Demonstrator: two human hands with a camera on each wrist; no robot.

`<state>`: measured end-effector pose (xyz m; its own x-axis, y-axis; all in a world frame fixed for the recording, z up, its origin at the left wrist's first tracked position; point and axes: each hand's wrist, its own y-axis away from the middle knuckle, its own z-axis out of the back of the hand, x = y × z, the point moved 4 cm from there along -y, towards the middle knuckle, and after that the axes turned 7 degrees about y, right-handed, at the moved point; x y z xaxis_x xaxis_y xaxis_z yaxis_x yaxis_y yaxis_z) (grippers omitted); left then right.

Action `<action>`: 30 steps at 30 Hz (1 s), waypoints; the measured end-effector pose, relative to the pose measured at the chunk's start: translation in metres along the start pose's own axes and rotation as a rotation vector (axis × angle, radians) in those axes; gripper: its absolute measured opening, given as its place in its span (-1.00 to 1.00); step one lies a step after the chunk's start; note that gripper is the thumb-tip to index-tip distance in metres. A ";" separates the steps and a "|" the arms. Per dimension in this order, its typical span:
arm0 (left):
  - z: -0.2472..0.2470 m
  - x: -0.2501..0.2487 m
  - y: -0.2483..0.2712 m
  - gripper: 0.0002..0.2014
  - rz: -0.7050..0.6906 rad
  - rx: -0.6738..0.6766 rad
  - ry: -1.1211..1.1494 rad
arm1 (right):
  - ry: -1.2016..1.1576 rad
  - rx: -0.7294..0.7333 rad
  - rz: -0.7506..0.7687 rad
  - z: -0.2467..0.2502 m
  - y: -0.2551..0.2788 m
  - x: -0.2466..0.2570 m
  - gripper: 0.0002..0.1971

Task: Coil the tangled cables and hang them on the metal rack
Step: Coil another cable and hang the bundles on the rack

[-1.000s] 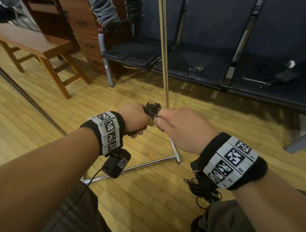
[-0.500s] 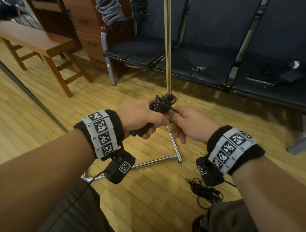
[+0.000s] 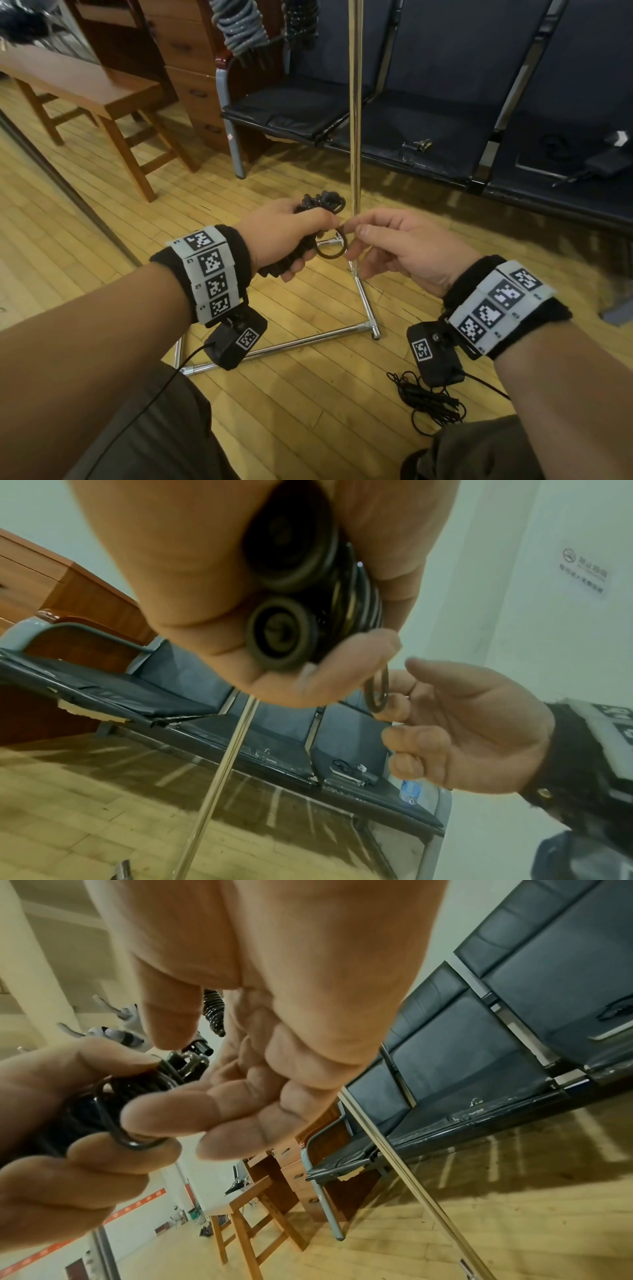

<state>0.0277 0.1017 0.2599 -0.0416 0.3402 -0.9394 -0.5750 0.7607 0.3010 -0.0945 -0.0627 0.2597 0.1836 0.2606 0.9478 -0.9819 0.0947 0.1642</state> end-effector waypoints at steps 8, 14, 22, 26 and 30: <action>-0.009 -0.002 -0.002 -0.78 0.016 -0.001 -0.099 | 0.044 0.016 -0.040 -0.006 -0.003 -0.002 -0.73; -0.016 -0.007 -0.003 -0.89 -0.019 -0.031 -0.225 | -0.070 -0.018 -0.068 -0.007 -0.003 -0.004 -0.56; -0.031 -0.011 -0.001 -0.86 -0.011 -0.052 -0.476 | 0.366 -0.082 0.057 -0.008 -0.002 -0.005 -0.36; -0.033 -0.009 0.003 -0.89 0.021 0.023 -0.509 | 0.389 -0.102 0.053 -0.007 -0.003 -0.008 -0.15; -0.033 -0.008 0.004 -0.92 0.034 0.055 -0.512 | 0.435 -0.081 0.062 -0.009 0.000 -0.007 -0.16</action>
<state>-0.0015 0.0840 0.2632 0.3536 0.5818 -0.7324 -0.5360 0.7677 0.3511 -0.0950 -0.0557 0.2504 0.1443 0.6462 0.7494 -0.9880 0.1367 0.0724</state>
